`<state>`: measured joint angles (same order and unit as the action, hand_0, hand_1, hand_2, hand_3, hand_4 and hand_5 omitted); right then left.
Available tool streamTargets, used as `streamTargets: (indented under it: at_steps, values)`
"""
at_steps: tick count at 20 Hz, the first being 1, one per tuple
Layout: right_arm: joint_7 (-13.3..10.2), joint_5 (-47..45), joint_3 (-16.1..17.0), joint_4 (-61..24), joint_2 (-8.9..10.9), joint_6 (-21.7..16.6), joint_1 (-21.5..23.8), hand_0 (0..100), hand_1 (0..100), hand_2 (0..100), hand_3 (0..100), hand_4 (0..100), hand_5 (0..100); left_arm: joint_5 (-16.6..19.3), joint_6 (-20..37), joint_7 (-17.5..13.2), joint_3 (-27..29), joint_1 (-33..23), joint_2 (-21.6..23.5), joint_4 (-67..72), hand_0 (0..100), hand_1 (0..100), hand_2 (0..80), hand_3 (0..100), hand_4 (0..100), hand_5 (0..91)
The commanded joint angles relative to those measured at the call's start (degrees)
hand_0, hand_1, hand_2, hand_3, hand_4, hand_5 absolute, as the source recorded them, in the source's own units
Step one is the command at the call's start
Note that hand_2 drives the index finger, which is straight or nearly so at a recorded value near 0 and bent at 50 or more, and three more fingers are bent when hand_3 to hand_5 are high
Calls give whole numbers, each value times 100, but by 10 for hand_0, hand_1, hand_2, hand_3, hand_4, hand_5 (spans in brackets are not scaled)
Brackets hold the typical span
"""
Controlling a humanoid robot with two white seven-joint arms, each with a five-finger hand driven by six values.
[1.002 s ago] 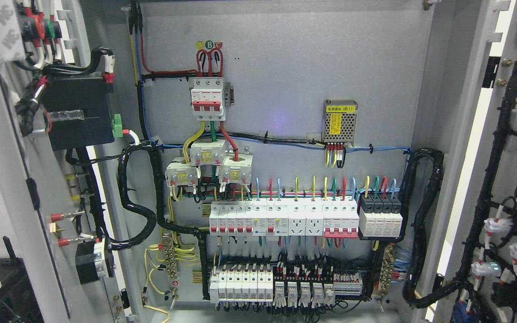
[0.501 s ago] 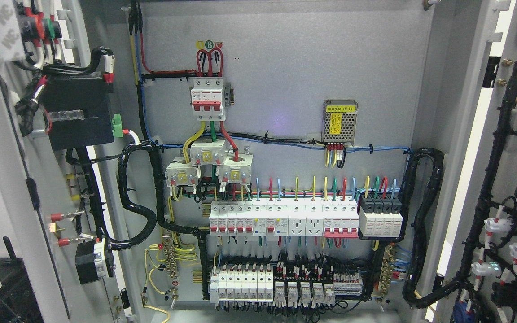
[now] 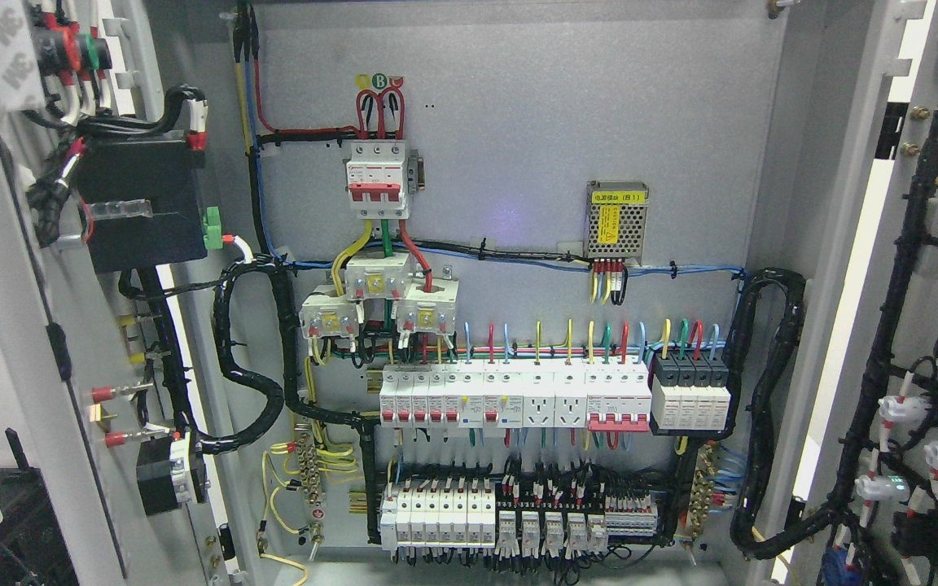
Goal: Open door with both hands
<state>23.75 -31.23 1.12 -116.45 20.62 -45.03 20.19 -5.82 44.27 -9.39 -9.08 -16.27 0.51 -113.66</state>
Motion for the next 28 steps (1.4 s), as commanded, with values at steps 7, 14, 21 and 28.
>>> streamTargets:
  at_steps: [7, 14, 21, 28]
  values:
    - [-2, -15, 529, 315, 250, 170, -270, 383, 0, 0, 0, 0, 0, -94, 3114, 25, 626, -200, -17, -77, 0, 0, 0, 0, 0, 0]
    - [-11, -67, 696, 483, 223, 161, -235, 384, 0, 0, 0, 0, 0, -367, 3352, 25, 960, -315, 221, -77, 0, 0, 0, 0, 0, 0]
    - [-38, -112, 943, 536, 179, 144, -77, 383, 0, 0, 0, 0, 0, -920, 3352, 17, 1496, -517, 519, -68, 0, 0, 0, 0, 0, 0]
    - [-38, -112, 1136, 545, 83, 100, 46, 383, 0, 0, 0, 0, 0, -1587, 3343, 17, 2005, -587, 915, -16, 0, 0, 0, 0, 0, 0]
